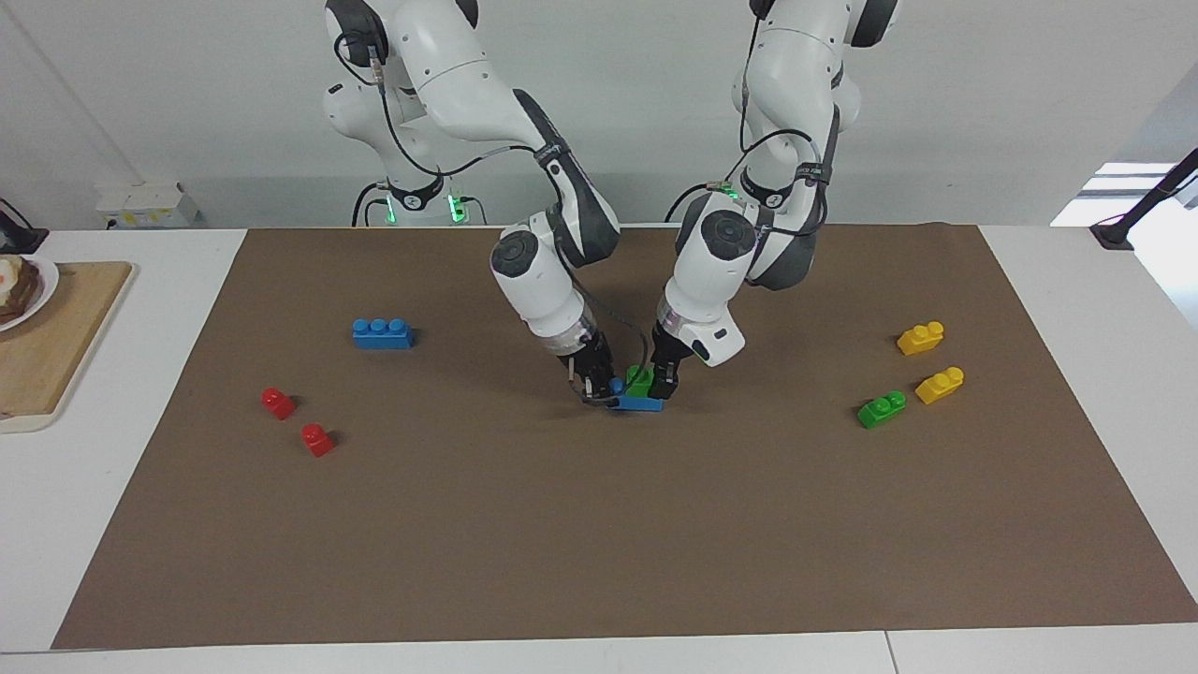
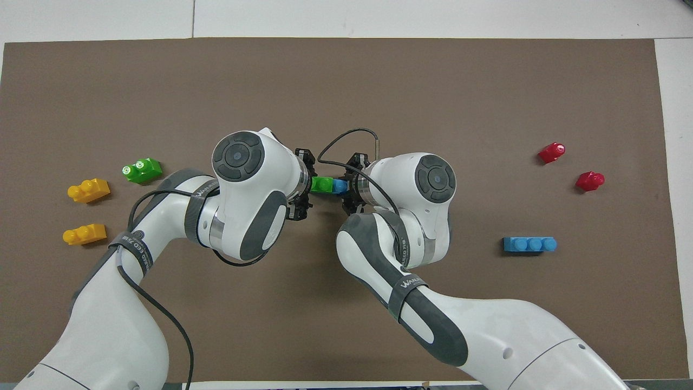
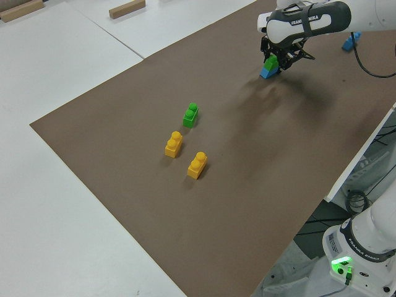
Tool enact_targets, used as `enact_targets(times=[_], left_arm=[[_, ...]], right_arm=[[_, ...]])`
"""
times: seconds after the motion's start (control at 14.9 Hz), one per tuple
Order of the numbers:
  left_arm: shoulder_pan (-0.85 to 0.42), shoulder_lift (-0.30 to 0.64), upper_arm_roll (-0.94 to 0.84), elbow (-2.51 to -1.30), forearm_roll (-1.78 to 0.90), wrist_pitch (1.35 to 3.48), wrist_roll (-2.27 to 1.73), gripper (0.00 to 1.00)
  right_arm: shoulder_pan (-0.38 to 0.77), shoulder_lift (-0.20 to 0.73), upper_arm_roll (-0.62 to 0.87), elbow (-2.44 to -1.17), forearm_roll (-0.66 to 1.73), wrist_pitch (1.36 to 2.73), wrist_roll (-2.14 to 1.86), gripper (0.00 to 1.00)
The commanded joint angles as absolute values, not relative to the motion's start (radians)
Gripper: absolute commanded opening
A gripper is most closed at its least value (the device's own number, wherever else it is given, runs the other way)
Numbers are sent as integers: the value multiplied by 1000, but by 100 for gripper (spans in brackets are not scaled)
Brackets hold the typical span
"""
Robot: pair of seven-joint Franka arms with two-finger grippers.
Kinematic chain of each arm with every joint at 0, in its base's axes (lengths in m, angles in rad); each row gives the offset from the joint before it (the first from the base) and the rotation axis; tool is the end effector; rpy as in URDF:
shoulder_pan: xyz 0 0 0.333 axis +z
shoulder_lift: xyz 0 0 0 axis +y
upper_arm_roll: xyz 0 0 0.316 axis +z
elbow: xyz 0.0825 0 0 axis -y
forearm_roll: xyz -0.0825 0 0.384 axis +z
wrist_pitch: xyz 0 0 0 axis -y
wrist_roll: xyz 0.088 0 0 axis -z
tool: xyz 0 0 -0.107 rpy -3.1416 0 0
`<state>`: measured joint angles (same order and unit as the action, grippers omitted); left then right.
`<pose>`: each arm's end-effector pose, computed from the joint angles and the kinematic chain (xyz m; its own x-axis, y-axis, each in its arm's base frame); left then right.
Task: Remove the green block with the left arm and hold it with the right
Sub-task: 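Pull the green brick off with the left gripper while the right gripper holds blue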
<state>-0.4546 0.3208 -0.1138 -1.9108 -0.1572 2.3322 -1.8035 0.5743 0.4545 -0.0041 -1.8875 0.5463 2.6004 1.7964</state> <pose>0.5318 -0.3381 0.3402 0.2244 0.9585 -0.1759 0.9744 -0.2185 0.0526 0.5579 0.3454 0.2892 -0.0662 -0.9146 -0.3989 -0.9911 0.1065 -0.0797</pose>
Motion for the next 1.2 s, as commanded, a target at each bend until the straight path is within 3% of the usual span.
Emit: enact_targets(times=[0.0, 0.13, 0.27, 0.8, 1.14], left_arm=[[-472, 314, -100, -1921, -175, 2370, -1833, 48], [-471, 314, -100, -1921, -175, 2362, -1830, 20], [-472, 314, -100, -1921, -172, 2359, -1825, 0], [-445, 290, -98, -1858, -167, 2254, -1815, 0], [-390, 212, -100, -1855, -173, 2152, -1770, 0]], right_arm=[[568, 460, 5, -1890, 574, 2631, 1795, 0], [568, 460, 5, -1891, 575, 2631, 1789, 0], [568, 460, 5, -1890, 575, 2631, 1784, 0], [569, 460, 5, -1890, 574, 2631, 1782, 0], [569, 460, 5, -1879, 574, 2626, 1784, 0]])
